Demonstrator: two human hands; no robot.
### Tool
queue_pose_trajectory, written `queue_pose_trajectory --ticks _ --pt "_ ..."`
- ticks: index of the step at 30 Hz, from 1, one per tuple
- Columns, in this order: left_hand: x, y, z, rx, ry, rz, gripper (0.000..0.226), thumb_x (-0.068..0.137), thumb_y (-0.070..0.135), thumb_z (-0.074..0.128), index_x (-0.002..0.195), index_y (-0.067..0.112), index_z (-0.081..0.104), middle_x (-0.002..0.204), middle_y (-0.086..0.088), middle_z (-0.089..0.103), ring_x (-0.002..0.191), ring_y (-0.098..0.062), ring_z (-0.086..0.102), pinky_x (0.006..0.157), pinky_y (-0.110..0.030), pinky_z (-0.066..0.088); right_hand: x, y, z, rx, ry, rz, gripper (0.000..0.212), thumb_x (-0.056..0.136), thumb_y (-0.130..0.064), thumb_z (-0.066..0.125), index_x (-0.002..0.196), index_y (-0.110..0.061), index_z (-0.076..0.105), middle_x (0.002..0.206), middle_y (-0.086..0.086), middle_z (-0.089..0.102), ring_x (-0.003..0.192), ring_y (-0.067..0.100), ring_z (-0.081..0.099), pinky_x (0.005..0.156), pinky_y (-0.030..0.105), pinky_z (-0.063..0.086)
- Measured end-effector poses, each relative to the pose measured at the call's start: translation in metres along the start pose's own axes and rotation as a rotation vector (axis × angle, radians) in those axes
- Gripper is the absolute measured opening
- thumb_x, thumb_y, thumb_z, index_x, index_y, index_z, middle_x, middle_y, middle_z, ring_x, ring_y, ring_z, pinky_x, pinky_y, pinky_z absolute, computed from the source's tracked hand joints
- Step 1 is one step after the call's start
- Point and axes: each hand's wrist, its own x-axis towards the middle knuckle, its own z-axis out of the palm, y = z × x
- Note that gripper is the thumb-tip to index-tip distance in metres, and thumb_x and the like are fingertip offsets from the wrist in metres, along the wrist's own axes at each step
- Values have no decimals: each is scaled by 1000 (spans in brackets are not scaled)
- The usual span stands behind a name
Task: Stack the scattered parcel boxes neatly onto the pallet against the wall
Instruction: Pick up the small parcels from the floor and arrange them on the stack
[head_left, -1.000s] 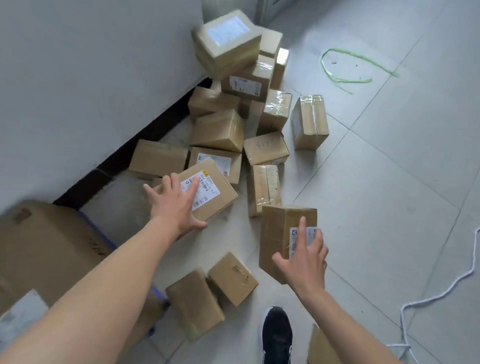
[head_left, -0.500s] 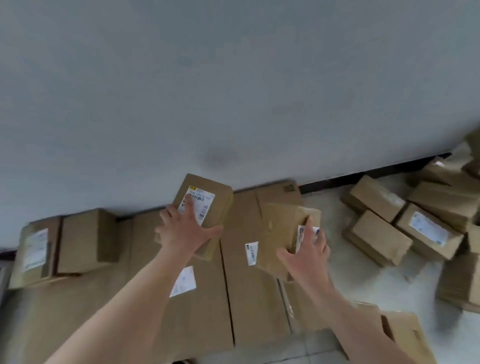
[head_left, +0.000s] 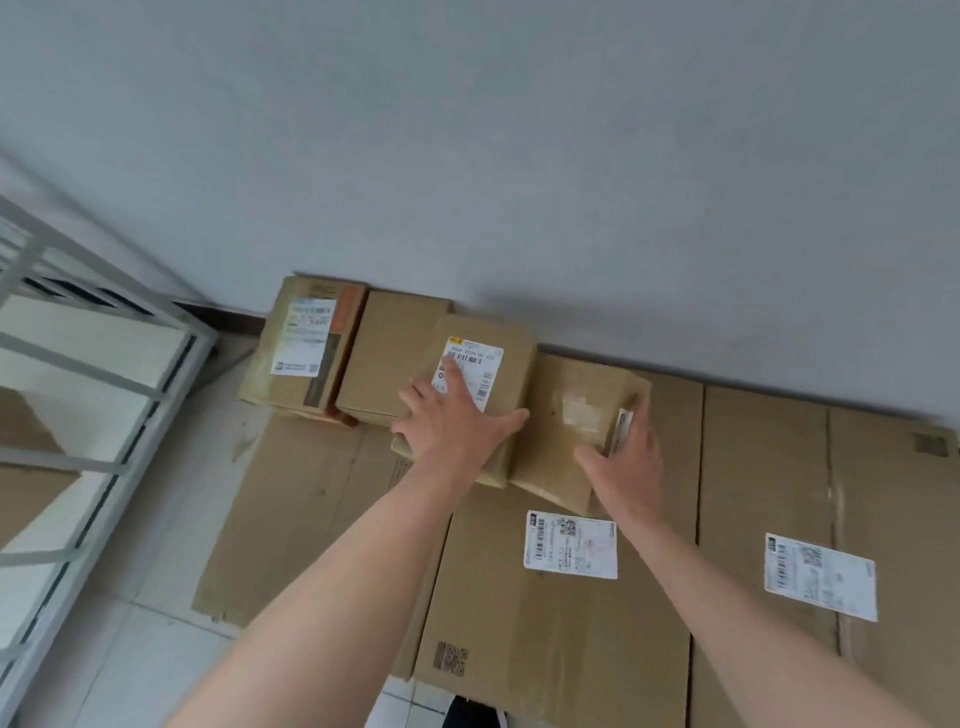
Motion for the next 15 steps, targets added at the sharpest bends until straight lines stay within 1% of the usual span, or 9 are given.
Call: queue_pose_trajectory --ticks 2,4,6,8,10,13,15 --pt "21 11 5 1 -6 4 126 58 96 41 154 26 1 145 -21 29 131 -40 26 92 -60 41 22 -3 8 11 14 4 109 64 -44 63 149 -46 -4 155 -3 25 141 29 24 110 57 27" --pt "40 21 8 -21 -4 -1 124 58 96 40 153 25 4 144 -22 30 132 -40 25 89 -59 41 44 -3 11 33 30 6 106 68 -44 61 152 -42 -3 156 -4 25 141 26 27 111 53 28" --pt "56 29 12 -61 1 -14 124 59 95 41 153 23 4 144 -23 29 132 -40 24 89 -59 41 66 -4 14 79 39 4 95 79 -38 57 155 -36 1 158 -3 26 142 23 30 114 46 28" --pt "65 32 20 -62 -7 -21 124 60 94 43 153 22 3 147 -22 27 133 -40 24 94 -61 40 85 -4 22 73 25 -31 81 91 -27 52 156 -31 4 158 -3 30 141 22 35 115 43 29" --pt "66 33 31 -20 -14 -20 122 65 94 40 154 20 -1 151 -24 19 138 -41 18 99 -65 36 95 -4 32 8 -1 -67 74 98 -25 48 156 -29 3 158 0 30 139 24 37 115 42 31" --pt "67 35 45 35 -29 -14 119 72 93 27 154 16 -13 157 -29 1 145 -43 4 106 -69 26 101 3 39 -17 -12 -129 72 101 -32 45 156 -28 -2 160 3 23 143 24 32 115 38 27" --pt "63 37 45 31 -51 -18 118 73 93 21 153 17 -18 159 -29 -8 147 -42 -4 109 -70 20 99 12 34 -14 -29 -162 76 100 -38 46 156 -26 -3 162 1 18 145 21 26 116 36 23"
